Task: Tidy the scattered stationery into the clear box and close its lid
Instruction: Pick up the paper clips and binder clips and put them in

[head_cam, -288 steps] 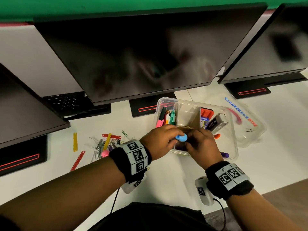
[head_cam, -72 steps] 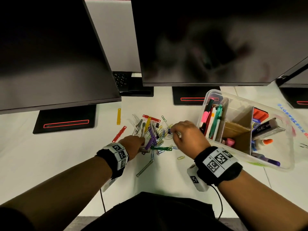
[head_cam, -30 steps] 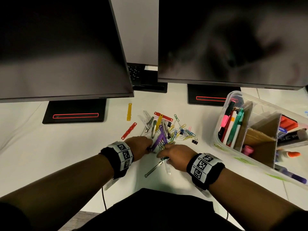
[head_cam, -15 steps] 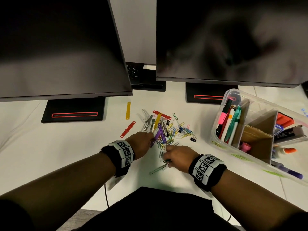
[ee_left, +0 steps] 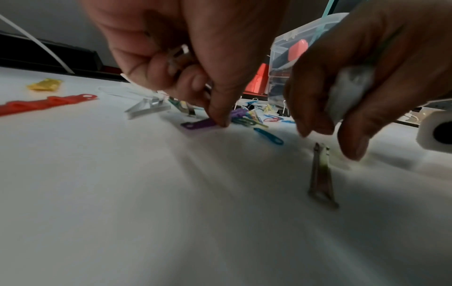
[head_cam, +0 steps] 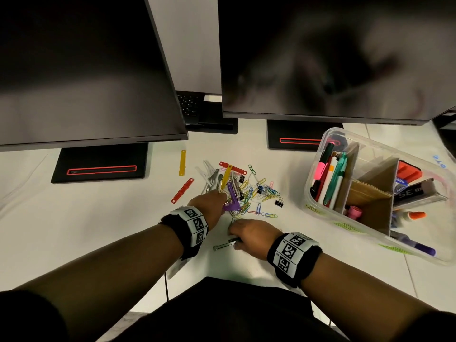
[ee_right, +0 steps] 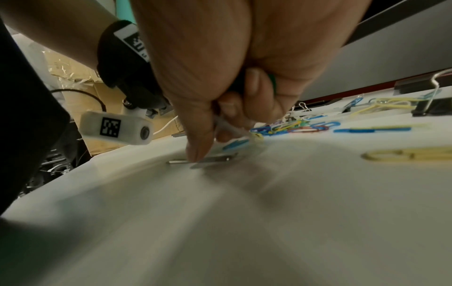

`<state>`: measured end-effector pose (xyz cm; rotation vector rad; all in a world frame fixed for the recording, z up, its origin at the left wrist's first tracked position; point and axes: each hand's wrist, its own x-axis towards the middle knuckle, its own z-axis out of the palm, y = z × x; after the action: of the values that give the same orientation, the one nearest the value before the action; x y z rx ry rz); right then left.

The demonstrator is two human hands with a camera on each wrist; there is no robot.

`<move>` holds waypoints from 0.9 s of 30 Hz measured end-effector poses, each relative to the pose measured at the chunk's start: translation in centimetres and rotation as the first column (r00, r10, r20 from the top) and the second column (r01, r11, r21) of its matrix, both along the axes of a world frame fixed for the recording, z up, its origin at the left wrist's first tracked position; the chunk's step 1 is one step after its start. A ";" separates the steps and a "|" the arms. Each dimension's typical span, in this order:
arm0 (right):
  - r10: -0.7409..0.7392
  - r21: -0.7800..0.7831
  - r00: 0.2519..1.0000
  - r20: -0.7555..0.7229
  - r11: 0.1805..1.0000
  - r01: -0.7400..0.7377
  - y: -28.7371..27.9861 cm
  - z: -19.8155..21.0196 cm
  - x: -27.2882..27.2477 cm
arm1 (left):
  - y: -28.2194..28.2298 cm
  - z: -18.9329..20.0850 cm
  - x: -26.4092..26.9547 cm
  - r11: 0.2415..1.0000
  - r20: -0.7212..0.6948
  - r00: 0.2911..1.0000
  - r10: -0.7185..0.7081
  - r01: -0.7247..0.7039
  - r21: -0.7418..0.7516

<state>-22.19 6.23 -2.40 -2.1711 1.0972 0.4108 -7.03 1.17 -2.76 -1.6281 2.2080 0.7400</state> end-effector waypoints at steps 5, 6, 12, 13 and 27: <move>-0.001 -0.007 0.998 -0.061 1.000 0.001 -0.3 -0.2 0.3 | 0.3 0.0 1.5 1.000 -0.038 0.999 0.006 -0.006 0.014; -0.001 -0.011 0.998 -0.068 1.000 0.001 -0.3 -0.2 0.3 | 0.3 0.1 1.9 1.000 -0.053 0.999 0.012 -0.011 0.008; -0.040 -0.021 0.998 -0.047 0.999 0.039 -0.7 -0.1 0.5 | -1.2 1.4 4.8 0.979 -0.094 0.978 0.188 -0.194 -0.059; -0.052 -0.019 0.998 -0.036 0.998 0.052 -0.8 0.0 0.4 | -1.5 1.5 5.3 0.968 -0.100 0.967 0.235 -0.242 -0.062; -0.031 -0.088 0.996 -0.084 0.996 0.024 -0.6 1.0 0.4 | -2.3 -0.4 7.0 0.949 0.030 0.950 0.311 -0.308 -0.071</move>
<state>-21.79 5.65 -1.43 -2.2289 1.2111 0.4548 0.00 -1.13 -3.19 -2.0338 1.9900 0.7104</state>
